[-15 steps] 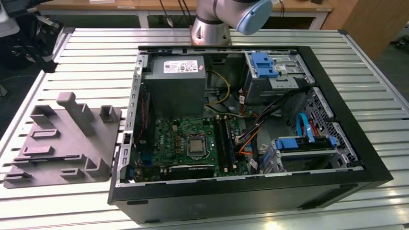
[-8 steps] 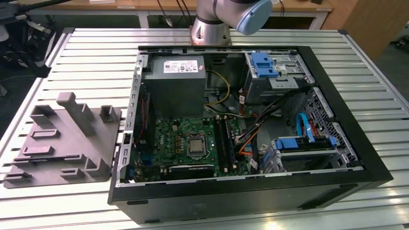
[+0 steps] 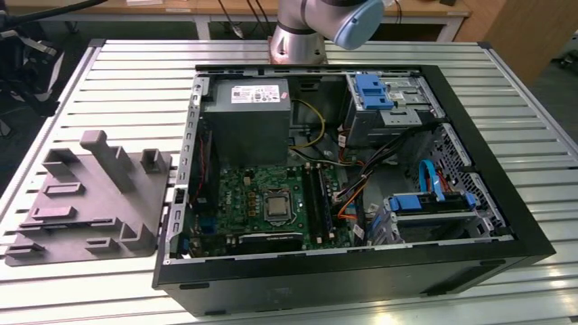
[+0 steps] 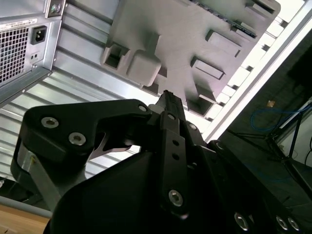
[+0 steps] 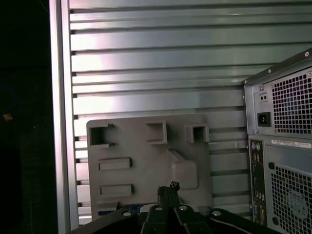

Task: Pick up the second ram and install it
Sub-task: 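Reach for the second ram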

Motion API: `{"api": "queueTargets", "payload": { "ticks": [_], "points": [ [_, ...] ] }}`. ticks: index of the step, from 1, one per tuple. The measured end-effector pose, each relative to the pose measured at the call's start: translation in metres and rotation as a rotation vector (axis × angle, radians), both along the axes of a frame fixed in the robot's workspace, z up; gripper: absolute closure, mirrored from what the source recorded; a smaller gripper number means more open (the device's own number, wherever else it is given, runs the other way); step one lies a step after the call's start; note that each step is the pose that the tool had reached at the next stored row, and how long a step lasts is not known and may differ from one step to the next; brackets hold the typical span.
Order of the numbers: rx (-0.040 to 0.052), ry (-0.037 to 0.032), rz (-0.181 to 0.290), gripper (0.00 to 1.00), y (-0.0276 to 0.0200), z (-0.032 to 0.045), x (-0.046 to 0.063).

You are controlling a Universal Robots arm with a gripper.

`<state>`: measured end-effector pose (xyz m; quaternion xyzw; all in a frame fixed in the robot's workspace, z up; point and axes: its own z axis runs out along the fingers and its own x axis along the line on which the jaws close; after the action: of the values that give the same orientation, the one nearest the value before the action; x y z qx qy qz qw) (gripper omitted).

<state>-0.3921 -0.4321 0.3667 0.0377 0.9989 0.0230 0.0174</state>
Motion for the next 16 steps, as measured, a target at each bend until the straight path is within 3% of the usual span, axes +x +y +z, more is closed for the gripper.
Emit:
{"api": "queueTargets", "payload": {
  "ticks": [16],
  "points": [
    [0.0000, 0.0000, 0.000, 0.90, -0.0206, -0.0126, -0.010]
  ]
}}
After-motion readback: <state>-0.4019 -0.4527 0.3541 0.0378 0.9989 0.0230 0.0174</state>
